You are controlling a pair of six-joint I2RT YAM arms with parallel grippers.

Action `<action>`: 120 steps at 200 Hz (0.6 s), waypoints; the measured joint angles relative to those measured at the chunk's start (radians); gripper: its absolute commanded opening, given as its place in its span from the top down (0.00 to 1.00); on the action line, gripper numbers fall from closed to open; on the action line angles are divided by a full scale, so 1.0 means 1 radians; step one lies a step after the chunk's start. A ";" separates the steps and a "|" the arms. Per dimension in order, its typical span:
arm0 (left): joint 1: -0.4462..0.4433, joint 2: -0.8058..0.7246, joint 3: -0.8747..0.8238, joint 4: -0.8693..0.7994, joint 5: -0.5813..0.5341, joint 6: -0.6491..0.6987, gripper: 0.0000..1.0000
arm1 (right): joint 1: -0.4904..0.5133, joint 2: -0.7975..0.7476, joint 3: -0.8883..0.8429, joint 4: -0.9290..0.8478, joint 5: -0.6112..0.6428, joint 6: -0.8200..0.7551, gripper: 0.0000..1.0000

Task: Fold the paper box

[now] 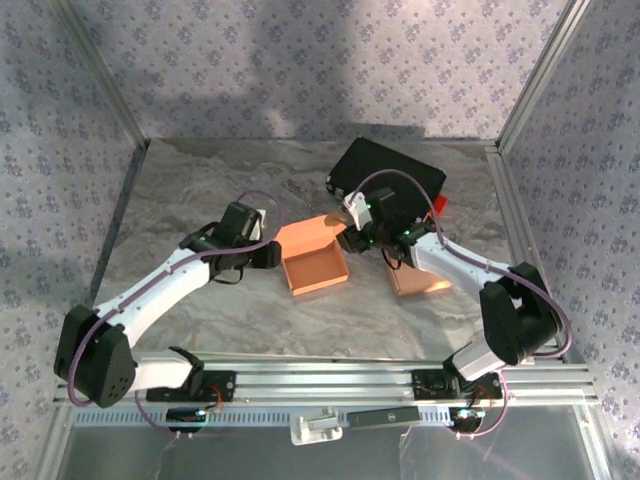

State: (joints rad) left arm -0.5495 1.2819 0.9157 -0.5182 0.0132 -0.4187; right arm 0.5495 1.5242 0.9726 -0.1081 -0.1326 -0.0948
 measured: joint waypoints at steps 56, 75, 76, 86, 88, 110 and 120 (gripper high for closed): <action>0.000 0.016 0.000 0.049 0.013 -0.034 0.60 | -0.002 0.054 0.022 0.000 -0.050 0.000 0.52; -0.002 0.019 0.000 0.060 0.013 -0.047 0.62 | -0.002 0.055 0.027 -0.002 -0.060 0.000 0.54; -0.003 0.021 0.000 0.061 0.013 -0.047 0.62 | -0.002 0.054 0.027 -0.002 -0.061 0.000 0.54; -0.006 0.030 0.000 0.068 0.013 -0.055 0.63 | -0.002 0.055 0.031 -0.001 -0.066 0.000 0.54; -0.008 0.031 0.001 0.069 0.013 -0.055 0.63 | -0.002 0.055 0.031 0.000 -0.066 0.000 0.54; -0.019 0.062 0.006 0.075 0.012 -0.067 0.63 | -0.001 0.054 0.032 0.000 -0.067 0.001 0.55; -0.023 0.072 0.006 0.078 0.011 -0.073 0.64 | -0.001 0.054 0.031 0.001 -0.067 0.004 0.55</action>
State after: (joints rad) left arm -0.5728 1.3537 0.9222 -0.4404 0.0246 -0.4919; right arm 0.5484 1.5784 1.0039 -0.1070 -0.1997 -0.0906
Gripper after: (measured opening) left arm 0.367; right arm 0.453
